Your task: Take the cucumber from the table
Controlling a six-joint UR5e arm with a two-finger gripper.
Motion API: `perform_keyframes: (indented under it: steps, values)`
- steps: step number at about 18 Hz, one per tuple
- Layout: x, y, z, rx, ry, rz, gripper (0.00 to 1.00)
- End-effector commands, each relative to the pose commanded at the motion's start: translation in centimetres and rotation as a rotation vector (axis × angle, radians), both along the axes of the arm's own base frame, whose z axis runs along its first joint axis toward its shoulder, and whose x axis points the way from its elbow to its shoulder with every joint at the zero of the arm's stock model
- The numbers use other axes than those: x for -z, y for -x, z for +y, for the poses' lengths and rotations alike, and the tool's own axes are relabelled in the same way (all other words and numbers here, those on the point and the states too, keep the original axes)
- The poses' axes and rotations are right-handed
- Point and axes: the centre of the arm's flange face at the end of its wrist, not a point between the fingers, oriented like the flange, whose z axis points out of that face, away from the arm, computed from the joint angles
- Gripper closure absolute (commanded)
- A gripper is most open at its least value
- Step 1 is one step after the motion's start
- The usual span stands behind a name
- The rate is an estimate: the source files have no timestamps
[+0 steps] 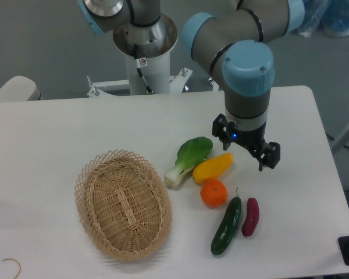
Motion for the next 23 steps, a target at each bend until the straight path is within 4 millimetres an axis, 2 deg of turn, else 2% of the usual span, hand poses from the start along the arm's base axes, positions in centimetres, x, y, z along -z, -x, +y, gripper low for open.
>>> perform_keyframes:
  steps: [5, 8, 11, 14, 16, 21, 23]
  values:
    - [3.2, -1.2, 3.1, -0.088, -0.019, -0.008, 0.0]
    - [6.7, -1.7, 5.9, -0.099, -0.033, 0.009, 0.0]
    - [10.5, -0.6, 7.3, -0.129, -0.047, 0.012, 0.0]
    - [12.3, 0.3, 7.9, -0.131, -0.075, 0.033, 0.0]
    - [12.7, 0.8, 8.3, -0.129, -0.085, 0.042, 0.0]
    - [15.8, 2.4, 9.5, -0.084, -0.109, 0.081, 0.0]
    - [16.3, 2.4, 9.5, -0.054, -0.099, 0.084, 0.0]
